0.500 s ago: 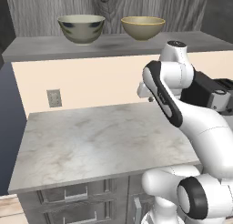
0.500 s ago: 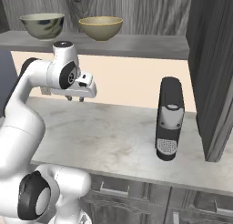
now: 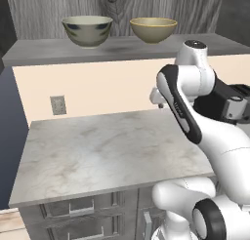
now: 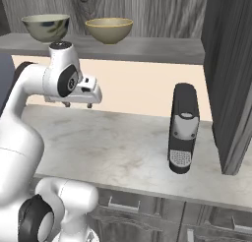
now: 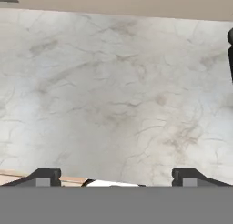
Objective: Pick up the bowls from the cabinet and place each bowl in front of a stool on the dining counter.
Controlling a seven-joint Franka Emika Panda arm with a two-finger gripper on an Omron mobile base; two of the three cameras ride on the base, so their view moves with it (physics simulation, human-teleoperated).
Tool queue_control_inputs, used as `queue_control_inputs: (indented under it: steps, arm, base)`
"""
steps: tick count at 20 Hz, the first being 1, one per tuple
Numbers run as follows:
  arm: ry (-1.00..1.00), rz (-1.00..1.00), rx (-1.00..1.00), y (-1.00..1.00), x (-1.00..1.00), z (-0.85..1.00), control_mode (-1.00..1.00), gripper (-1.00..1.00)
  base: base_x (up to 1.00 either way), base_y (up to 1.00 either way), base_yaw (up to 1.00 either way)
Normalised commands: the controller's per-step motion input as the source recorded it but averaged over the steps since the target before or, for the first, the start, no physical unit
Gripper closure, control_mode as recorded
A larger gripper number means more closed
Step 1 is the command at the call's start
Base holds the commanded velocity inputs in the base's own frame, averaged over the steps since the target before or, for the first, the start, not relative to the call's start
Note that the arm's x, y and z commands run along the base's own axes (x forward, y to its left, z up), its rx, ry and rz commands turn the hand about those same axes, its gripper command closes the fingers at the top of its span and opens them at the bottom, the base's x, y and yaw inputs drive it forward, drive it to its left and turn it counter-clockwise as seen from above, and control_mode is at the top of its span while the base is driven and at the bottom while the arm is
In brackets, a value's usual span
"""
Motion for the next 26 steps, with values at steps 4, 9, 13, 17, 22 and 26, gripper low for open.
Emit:
queue_control_inputs:
  steps: [4,9,13,17,22,26]
  arm:
    - [-0.19,0.04,-0.08,-0.04,-0.38,0.31,-1.00,-1.00]
    - [-0.20,0.06,-0.10,-0.05,-0.24,0.47,-1.00,-1.00]
    - [-0.11,0.00,-0.17,-0.01,-0.23,0.66,-1.00,-1.00]
    - [-0.12,0.00,-0.26,0.00,-0.08,0.48,-1.00,-1.00]
    - [-0.07,0.03,-0.28,0.00,0.00,0.58,-1.00,-1.00]
    - [-0.14,0.10,-0.36,-0.01,0.11,0.25,-1.00,-1.00]
  base:
    - [0.00,0.00,0.00]
    - [0.00,0.00,0.00]
    - [0.00,0.00,0.00]
    - [0.00,0.00,0.00]
    - [0.00,0.00,0.00]
    - [0.00,0.00,0.00]
